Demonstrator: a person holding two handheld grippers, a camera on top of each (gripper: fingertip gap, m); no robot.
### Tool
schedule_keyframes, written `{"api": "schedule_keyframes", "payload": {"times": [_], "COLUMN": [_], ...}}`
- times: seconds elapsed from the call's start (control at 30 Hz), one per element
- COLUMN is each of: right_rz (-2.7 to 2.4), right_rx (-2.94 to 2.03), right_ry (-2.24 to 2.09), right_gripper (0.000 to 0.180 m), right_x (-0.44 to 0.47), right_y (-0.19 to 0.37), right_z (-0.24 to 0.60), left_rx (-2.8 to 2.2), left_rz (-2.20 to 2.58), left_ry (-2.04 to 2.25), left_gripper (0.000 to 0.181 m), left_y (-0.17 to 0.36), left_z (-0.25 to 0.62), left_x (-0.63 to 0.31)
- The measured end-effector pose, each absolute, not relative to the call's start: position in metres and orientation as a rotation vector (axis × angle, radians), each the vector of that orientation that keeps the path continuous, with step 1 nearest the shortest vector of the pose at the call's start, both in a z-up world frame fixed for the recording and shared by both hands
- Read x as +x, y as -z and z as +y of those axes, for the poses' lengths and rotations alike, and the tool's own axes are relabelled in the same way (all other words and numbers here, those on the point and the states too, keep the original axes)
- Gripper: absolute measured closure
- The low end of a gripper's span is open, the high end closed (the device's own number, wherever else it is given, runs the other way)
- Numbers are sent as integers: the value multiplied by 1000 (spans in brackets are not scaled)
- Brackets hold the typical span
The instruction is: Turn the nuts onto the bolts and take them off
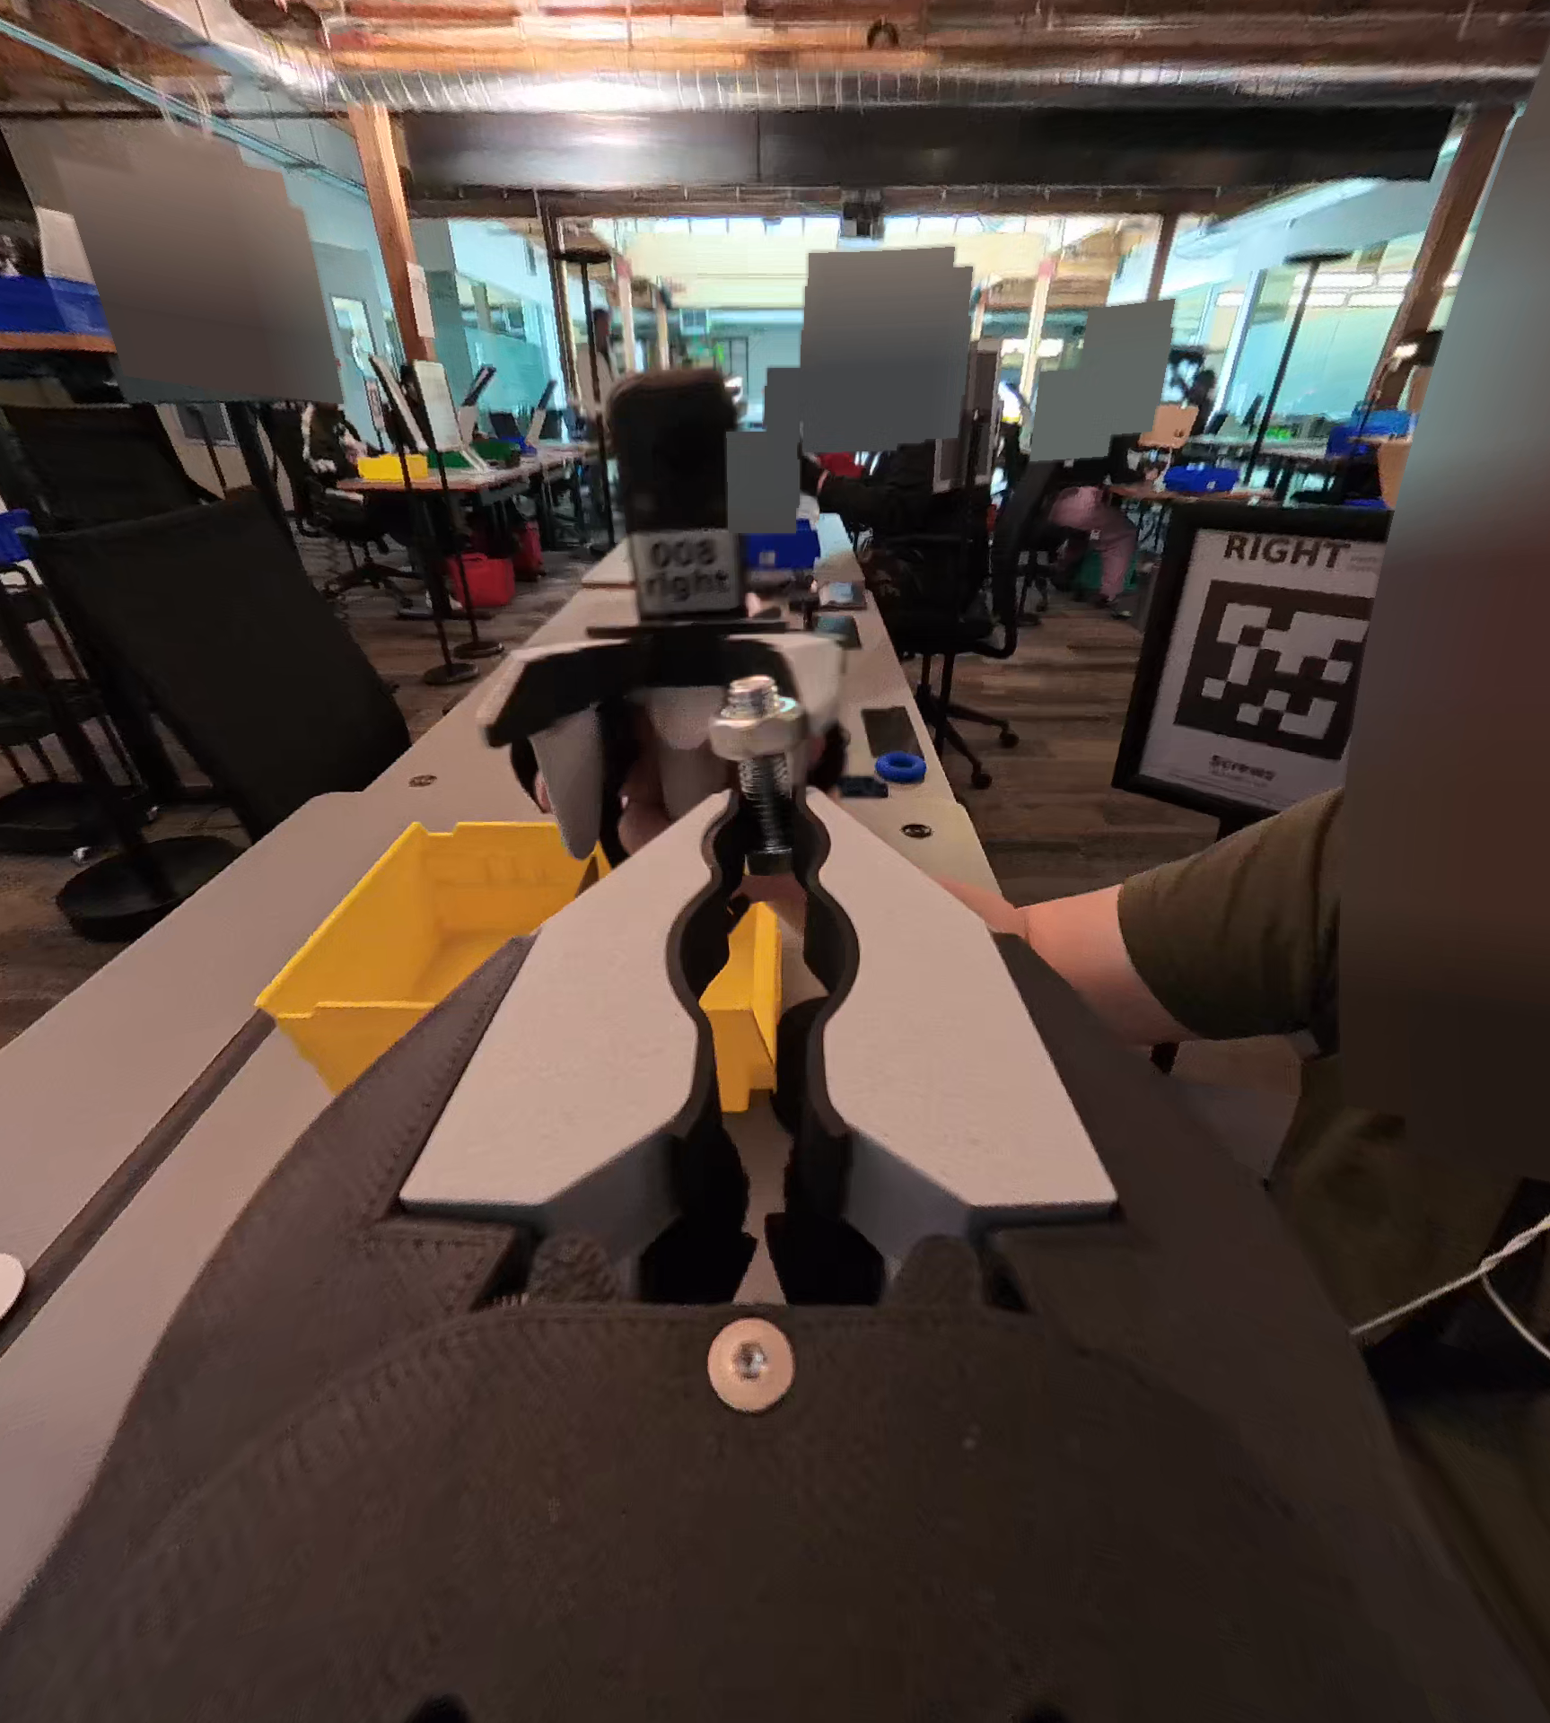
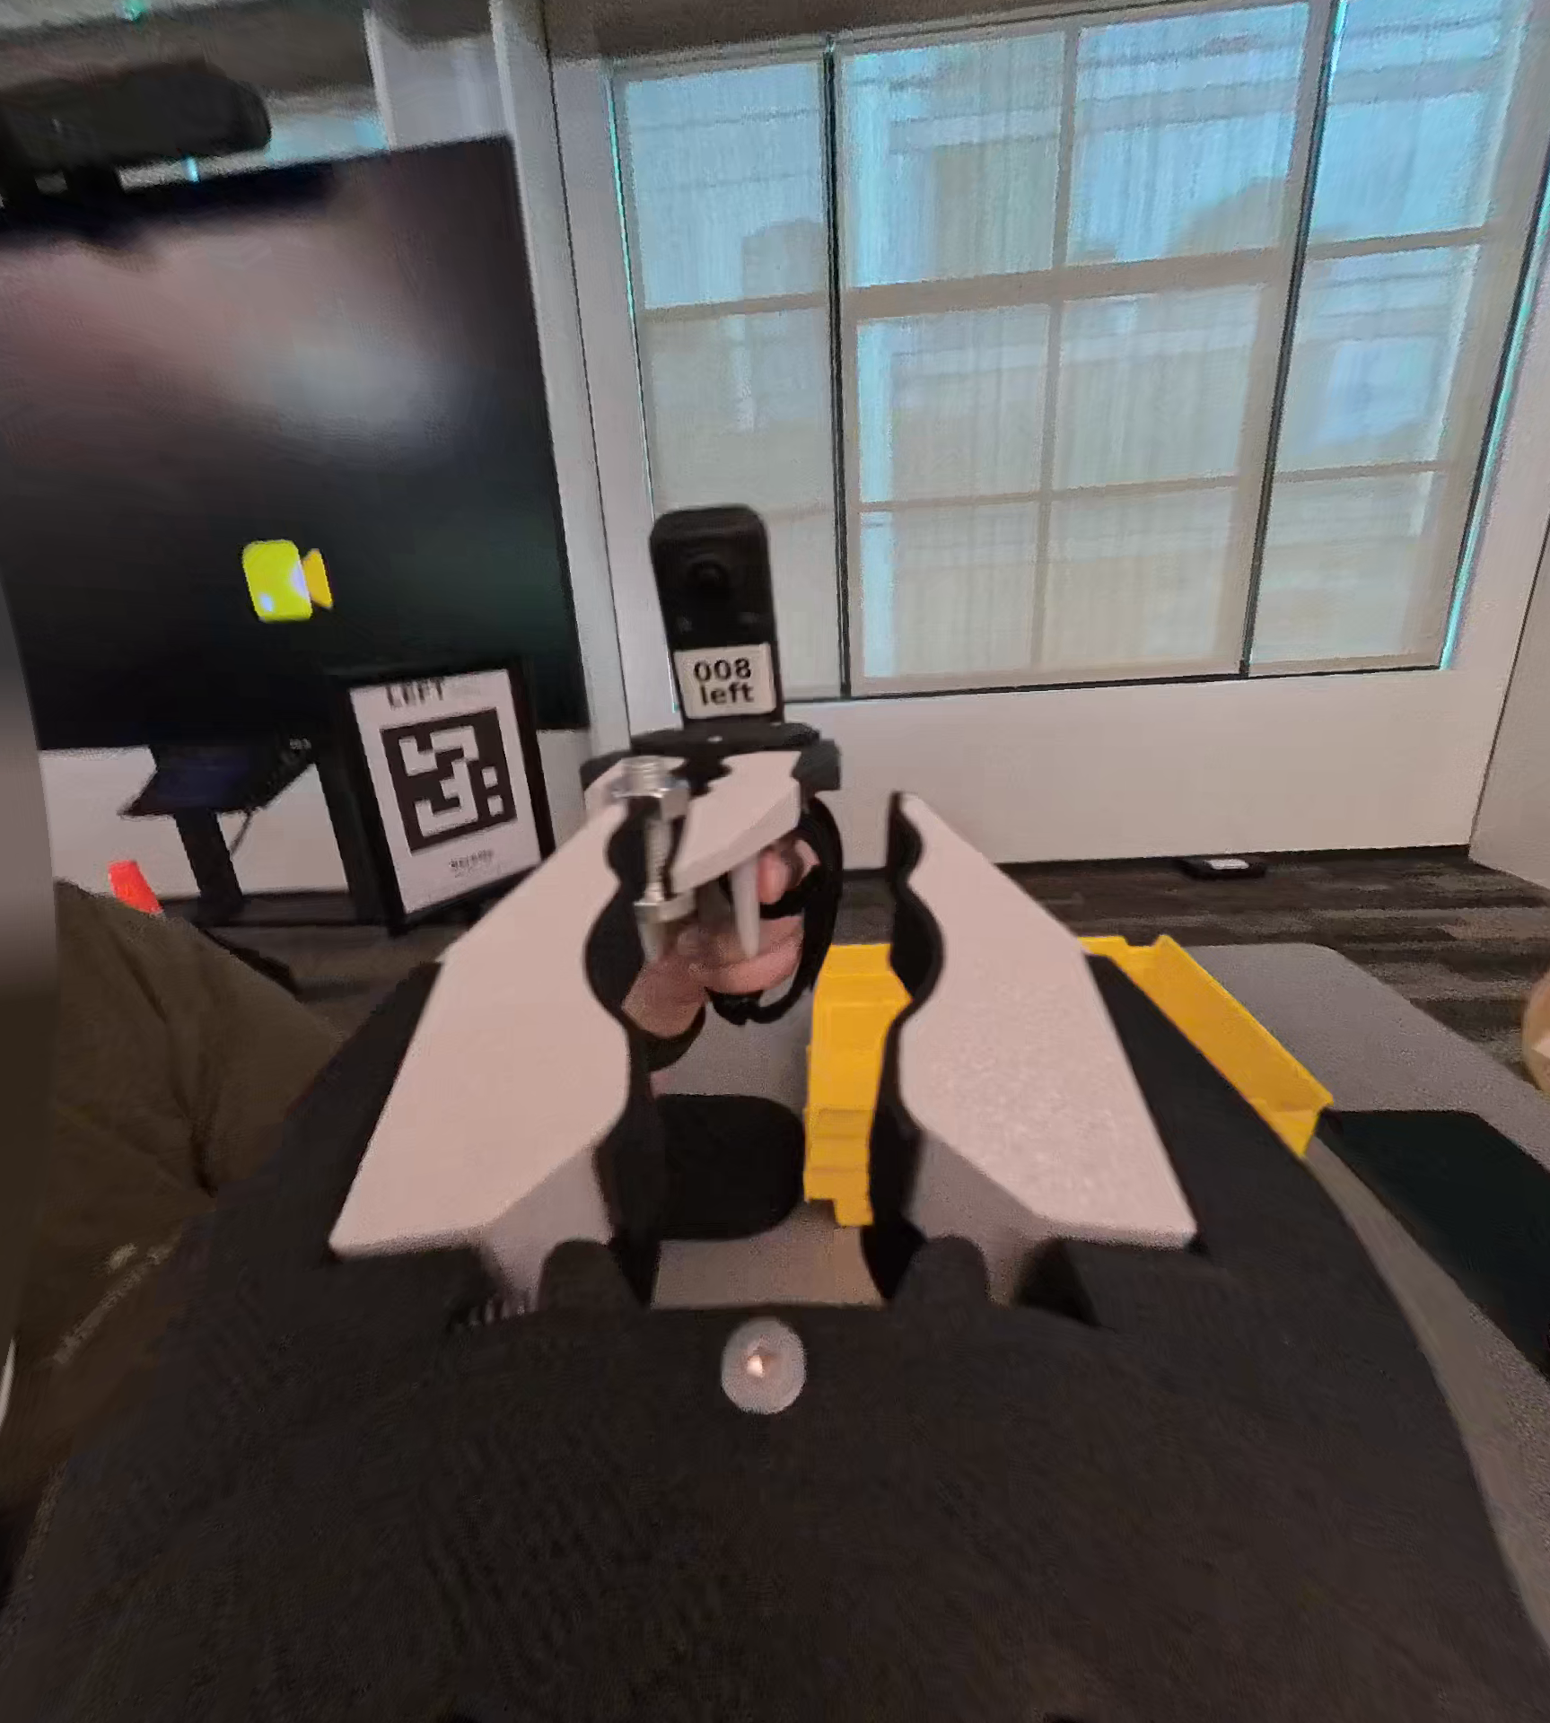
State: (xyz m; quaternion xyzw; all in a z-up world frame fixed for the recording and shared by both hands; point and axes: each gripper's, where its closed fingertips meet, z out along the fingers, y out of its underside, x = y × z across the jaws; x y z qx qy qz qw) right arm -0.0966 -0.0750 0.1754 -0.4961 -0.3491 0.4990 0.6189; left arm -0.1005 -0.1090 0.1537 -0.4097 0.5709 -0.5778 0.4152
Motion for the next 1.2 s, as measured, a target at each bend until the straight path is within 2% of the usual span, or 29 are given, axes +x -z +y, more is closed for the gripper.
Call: {"api": "schedule_keyframes", "payload": {"times": [0.03, 0.2, 0.33, 0.37, 0.4, 0.43, 0.47, 0.73, 0.8, 0.83, 0.87, 0.97, 1.1, 1.2], "right_rz": [-742, -850, -893, -896, -881, -823, -771, -895, -884, -860, -782, -771, -934, -911], "right_rx": [-1123, -1085, -1111, -1100, -1103, -1125, -1117, -1098, -1102, -1124, -1164, -1122, -1086, -1091], "right_ry": [-1196, -1137, -1097, -1114, -1165, -1214, -1247, -1129, -1172, -1221, -1225, -1278, -1155, -1147], "right_gripper": [142, 133, 134, 123, 121, 134, 138, 132, 123, 124, 140, 139, 131, 136], "right_x": [-83, -100, -121, -116, -107, -95, -84, -115, -108, -100, -87, -78, -115, -118], "right_y": [-181, -188, -181, -179, -179, -180, -184, -187, -183, -181, -179, -186, -187, -184], "right_z": [-70, -97, -102, -99, -95, -86, -80, -111, -102, -95, -80, -84, -119, -112], "left_rx": [-995, -1000, -973, -950, -958, -964, -935, -977, -952, -964, -959, -906, -972, -965], "left_rz": [1443, 1432, 1481, 1492, 1492, 1472, 1481, 1490, 1505, 1500, 1495, 1473, 1471, 1518], "left_ry": [1491, 1498, 1540, 1564, 1552, 1540, 1570, 1578, 1600, 1574, 1571, 1679, 1579, 1622], "left_gripper": [173, 173, 173, 173, 173, 173, 173, 173, 173, 173, 173, 173, 173, 173], "left_y": [-157, -160, -157, -158, -158, -160, -163, -157, -158, -157, -158, -170, -160, -157], "left_z": [-113, -112, -125, -131, -131, -128, -132, -130, -136, -134, -133, -139, -128, -137], "left_x": [-106, -109, -100, -101, -101, -102, -107, -100, -99, -98, -100, -112, -103, -99]}}
